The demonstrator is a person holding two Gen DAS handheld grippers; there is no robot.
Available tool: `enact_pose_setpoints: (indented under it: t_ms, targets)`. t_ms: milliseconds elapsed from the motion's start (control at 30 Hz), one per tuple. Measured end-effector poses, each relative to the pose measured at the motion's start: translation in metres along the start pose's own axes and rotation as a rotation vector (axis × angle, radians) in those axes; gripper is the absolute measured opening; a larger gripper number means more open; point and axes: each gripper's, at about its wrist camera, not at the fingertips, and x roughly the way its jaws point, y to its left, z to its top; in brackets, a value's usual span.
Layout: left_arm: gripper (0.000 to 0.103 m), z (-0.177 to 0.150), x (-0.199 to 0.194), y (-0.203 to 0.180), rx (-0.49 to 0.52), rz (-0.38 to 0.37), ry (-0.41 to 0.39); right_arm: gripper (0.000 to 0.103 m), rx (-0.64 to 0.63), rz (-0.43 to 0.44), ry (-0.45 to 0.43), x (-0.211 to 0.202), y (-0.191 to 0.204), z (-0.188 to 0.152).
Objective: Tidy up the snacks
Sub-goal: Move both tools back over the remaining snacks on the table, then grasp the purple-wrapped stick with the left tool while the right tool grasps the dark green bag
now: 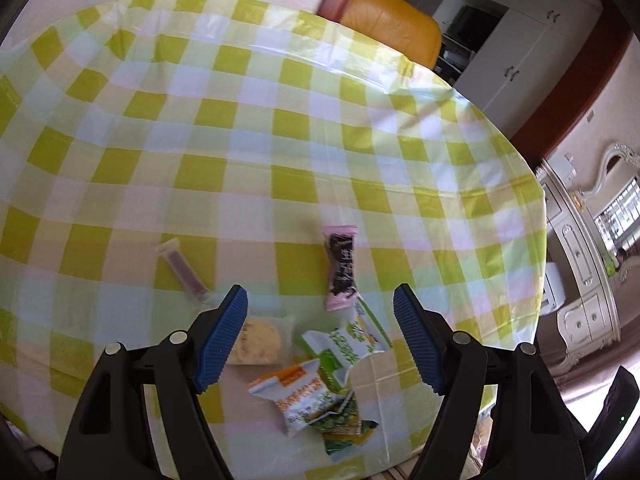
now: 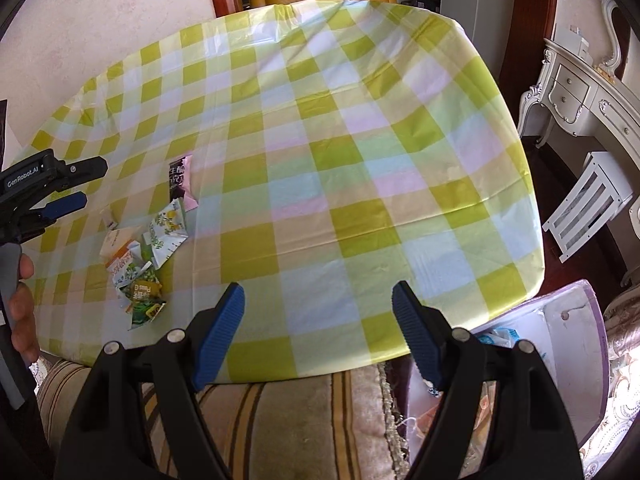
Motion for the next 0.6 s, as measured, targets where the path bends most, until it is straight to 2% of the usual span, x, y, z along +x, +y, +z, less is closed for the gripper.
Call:
enact_pose_setpoints:
  t_ms: [200, 333, 467, 600]
  targets:
    - [0.073, 0.01, 0.004, 0.066, -0.141, 0.109, -0.022, 0.076, -0.068, 0.064, 0.023, 0.014, 0.041, 0.0]
    - [0.072, 0.011, 0.014, 0.1, -0.211, 0.157, -0.005, 0.076, -0.134, 0.102, 0.043, 0.023, 0.07, -0.003]
    - [0.068, 0.007, 0.027, 0.114, -0.238, 0.173, 0.023, 0.076, -0.205, 0.13, 0.059, 0.028, 0.096, -0.005]
    - [0.063, 0.006, 0.041, 0.11, -0.213, 0.192, 0.049, 0.076, -0.278, 0.141, 0.074, 0.033, 0.116, -0.01]
